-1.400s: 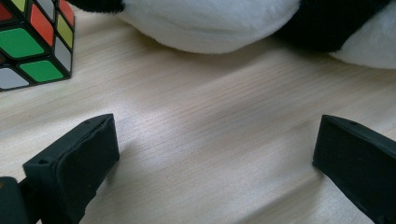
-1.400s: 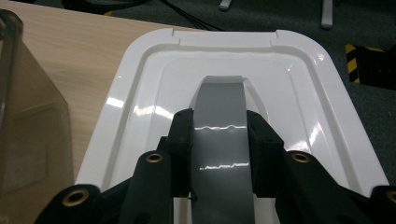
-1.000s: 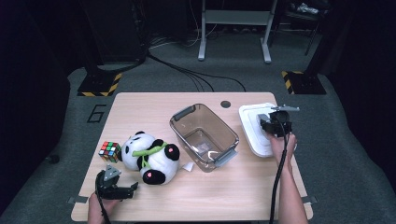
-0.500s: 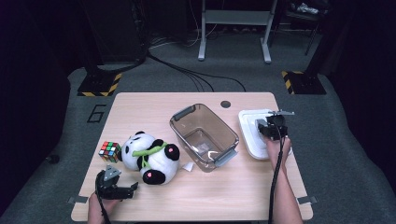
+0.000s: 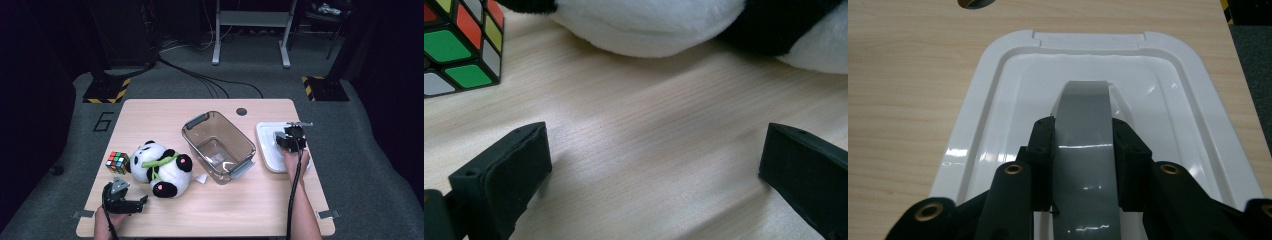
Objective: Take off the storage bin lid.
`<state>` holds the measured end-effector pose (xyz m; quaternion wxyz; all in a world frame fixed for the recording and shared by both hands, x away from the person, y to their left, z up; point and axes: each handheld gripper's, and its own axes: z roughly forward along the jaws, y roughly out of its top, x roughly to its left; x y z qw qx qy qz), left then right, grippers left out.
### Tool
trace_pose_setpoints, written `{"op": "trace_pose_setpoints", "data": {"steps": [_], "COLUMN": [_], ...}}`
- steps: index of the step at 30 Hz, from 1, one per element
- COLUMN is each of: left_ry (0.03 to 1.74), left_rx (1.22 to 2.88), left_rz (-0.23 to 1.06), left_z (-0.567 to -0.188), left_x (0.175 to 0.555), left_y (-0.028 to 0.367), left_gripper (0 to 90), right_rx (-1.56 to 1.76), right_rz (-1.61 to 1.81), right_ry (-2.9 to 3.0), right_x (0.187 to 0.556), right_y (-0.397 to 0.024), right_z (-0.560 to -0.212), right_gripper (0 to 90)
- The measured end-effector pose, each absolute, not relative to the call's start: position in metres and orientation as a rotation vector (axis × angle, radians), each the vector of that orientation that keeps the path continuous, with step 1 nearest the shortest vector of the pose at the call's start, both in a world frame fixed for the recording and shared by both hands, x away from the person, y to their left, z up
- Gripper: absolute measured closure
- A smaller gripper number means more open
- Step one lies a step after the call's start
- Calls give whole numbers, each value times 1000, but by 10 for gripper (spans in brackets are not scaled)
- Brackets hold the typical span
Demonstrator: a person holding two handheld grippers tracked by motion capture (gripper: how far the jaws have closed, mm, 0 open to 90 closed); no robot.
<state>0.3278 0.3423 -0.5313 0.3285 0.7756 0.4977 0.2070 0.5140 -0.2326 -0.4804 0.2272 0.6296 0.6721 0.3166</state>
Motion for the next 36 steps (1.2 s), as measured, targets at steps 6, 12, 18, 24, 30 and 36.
{"op": "trace_pose_setpoints", "data": {"steps": [6, 12, 18, 24, 30, 36], "left_ry": [1303, 1303, 1303, 1303, 1303, 1303], "left_rx": [2029, 2030, 2029, 2029, 2030, 2030], "left_rz": [542, 542, 542, 542, 541, 542], "left_z": [-531, -531, -531, -531, -531, -531], "left_x": [328, 328, 328, 328, 328, 328], "left_y": [342, 342, 342, 342, 342, 342], "left_gripper": [1, 1, 1, 0, 0, 1], "right_rx": [1730, 1757, 1750, 1710, 1642, 1556], "right_rz": [853, 832, 831, 857, 897, 941], "right_ry": [1860, 1865, 1871, 1881, 1898, 1951], "right_x": [516, 518, 516, 505, 482, 454], "right_y": [-234, -234, -235, -238, -238, -233], "right_z": [-487, -493, -491, -481, -462, -452], "right_gripper": [664, 663, 596, 379, 189, 106]}}
